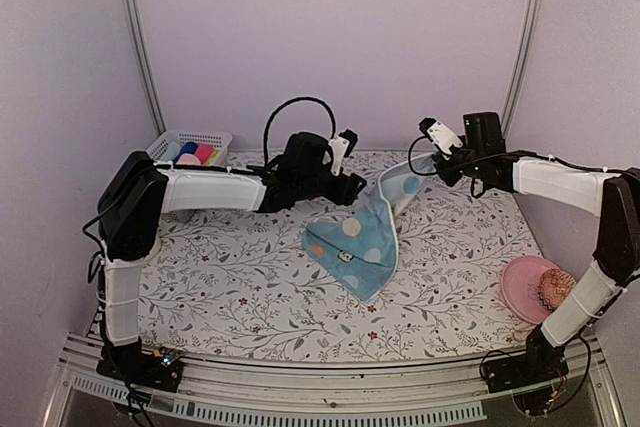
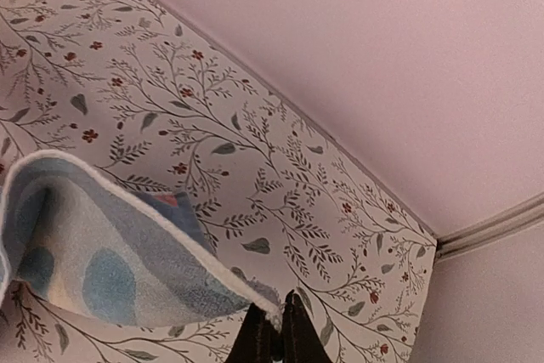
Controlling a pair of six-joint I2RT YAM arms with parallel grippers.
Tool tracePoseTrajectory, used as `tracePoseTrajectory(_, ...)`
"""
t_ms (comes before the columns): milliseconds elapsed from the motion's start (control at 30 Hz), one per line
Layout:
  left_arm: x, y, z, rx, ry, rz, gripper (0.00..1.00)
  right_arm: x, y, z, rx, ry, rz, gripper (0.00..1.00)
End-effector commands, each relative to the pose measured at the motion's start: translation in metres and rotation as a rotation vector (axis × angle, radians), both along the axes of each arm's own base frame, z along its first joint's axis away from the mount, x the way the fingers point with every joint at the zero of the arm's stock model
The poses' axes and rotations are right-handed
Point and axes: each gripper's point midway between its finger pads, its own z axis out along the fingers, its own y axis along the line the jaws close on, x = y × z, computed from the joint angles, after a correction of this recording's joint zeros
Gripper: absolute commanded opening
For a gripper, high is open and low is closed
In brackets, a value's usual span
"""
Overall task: Roll the towels
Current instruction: Pick up the towel from the center of the board.
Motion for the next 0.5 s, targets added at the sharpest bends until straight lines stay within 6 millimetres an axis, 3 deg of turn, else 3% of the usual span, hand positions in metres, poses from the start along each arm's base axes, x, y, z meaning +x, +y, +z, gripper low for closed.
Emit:
tracePoseTrajectory(0, -0.033, -0.023, -0.001, 0.004, -0.002, -0.149, 0.82, 0.016, -0.045, -0.031, -0.016, 0.117, -0.127, 0.02)
tracePoseTrajectory(200, -0.115, -0.043, -0.025, 0.141, -0.047, -0.415, 0.91, 0.024, -0.062, -0.046, -0.023, 0.155, -0.167, 0.02)
tracePoseTrajectory(333, -0.165, -0.053, -0.054, 0.241, -0.029, -0.578, 0.91, 0.025, -0.067, -0.046, -0.007, 0.165, -0.17, 0.02)
tracePoseTrajectory(467, -0.201, -0.059, -0.084, 0.361, -0.009, -0.656, 0.87, 0.024, -0.068, -0.045, 0.004, 0.171, -0.169, 0.02)
